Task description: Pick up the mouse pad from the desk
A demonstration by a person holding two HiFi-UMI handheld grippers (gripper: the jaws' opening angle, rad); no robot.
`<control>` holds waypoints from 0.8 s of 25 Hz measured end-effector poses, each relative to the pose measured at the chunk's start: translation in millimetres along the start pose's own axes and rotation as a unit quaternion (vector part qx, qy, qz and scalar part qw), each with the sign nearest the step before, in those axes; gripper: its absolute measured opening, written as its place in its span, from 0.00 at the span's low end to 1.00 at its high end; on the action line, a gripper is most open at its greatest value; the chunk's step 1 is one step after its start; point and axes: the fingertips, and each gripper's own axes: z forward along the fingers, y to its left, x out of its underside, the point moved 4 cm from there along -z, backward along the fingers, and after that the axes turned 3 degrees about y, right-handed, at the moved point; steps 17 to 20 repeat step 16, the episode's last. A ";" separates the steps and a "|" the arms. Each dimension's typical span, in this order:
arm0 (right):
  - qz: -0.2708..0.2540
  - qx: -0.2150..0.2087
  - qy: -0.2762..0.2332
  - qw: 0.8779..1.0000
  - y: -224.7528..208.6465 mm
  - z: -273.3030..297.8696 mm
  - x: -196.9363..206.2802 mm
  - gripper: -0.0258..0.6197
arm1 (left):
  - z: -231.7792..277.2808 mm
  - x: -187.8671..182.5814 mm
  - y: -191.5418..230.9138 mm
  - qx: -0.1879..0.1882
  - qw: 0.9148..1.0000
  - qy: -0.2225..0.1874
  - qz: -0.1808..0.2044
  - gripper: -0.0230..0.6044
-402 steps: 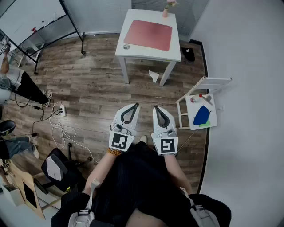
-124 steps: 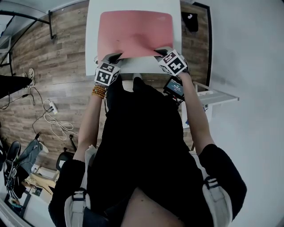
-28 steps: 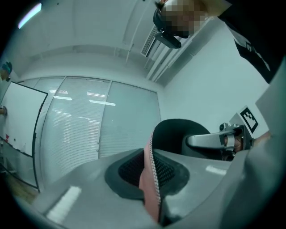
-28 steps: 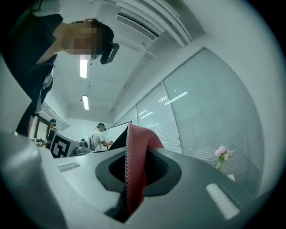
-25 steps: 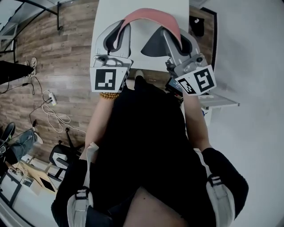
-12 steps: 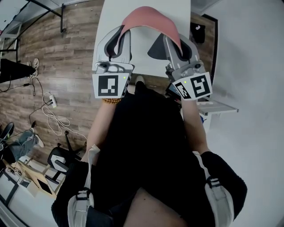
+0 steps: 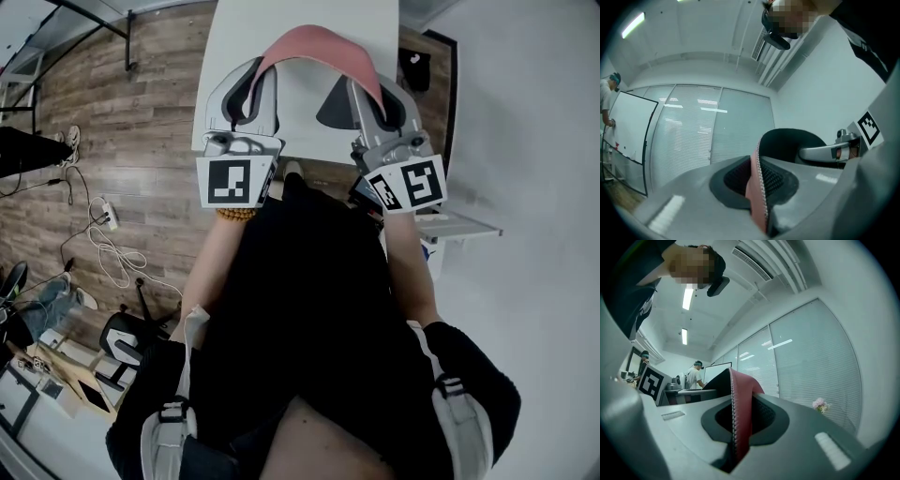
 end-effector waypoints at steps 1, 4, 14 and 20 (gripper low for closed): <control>0.001 0.000 0.001 1.000 -0.8 0.2 0.6 0.10 | 0.8 0.7 -0.2 0.001 1.000 0.000 0.001 0.07; 0.001 0.002 0.002 1.000 -2.8 -0.1 1.6 0.10 | 2.1 0.7 -1.3 0.002 1.000 0.002 0.003 0.07; -0.005 0.004 0.005 1.000 -4.0 2.0 2.2 0.10 | 0.3 4.3 -0.1 0.008 1.000 0.004 0.012 0.07; -0.010 0.003 0.009 1.000 -4.3 4.8 1.8 0.10 | 0.5 4.6 1.6 0.008 1.000 0.010 0.014 0.07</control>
